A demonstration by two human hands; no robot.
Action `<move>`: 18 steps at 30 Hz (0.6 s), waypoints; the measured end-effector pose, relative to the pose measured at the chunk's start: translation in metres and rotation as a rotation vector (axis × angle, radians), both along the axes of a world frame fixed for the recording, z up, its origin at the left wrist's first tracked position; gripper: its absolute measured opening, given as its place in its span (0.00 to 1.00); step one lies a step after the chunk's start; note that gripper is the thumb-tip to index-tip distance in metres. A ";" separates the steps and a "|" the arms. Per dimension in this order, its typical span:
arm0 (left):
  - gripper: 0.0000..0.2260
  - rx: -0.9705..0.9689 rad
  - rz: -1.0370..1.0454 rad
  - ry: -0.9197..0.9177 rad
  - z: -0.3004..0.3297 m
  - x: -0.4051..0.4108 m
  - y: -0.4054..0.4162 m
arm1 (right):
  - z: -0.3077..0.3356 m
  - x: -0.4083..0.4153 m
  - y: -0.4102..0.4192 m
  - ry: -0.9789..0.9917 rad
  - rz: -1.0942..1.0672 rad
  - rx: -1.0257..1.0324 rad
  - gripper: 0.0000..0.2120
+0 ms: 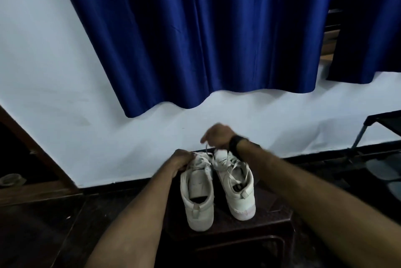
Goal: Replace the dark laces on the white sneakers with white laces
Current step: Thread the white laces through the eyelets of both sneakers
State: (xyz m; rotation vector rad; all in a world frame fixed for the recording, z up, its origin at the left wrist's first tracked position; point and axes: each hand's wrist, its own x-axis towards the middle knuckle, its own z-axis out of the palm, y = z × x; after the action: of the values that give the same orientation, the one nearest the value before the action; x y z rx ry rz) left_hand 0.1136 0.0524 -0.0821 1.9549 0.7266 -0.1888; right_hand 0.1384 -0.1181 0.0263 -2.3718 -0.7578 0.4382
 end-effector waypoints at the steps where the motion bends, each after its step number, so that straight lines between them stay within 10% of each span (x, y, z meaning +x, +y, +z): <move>1: 0.10 0.038 0.003 0.001 -0.004 0.002 0.001 | -0.019 -0.005 0.004 -0.055 -0.036 -0.088 0.14; 18: 0.26 -0.326 -0.099 0.082 -0.026 0.019 0.024 | -0.096 -0.064 0.012 -0.201 -0.270 -0.133 0.14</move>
State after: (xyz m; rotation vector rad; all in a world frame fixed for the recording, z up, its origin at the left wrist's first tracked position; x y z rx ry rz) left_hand 0.1327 0.0760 -0.1083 1.6798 0.6094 -0.4237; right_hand 0.0743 -0.1066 -0.0702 -2.6248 -0.4951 0.1410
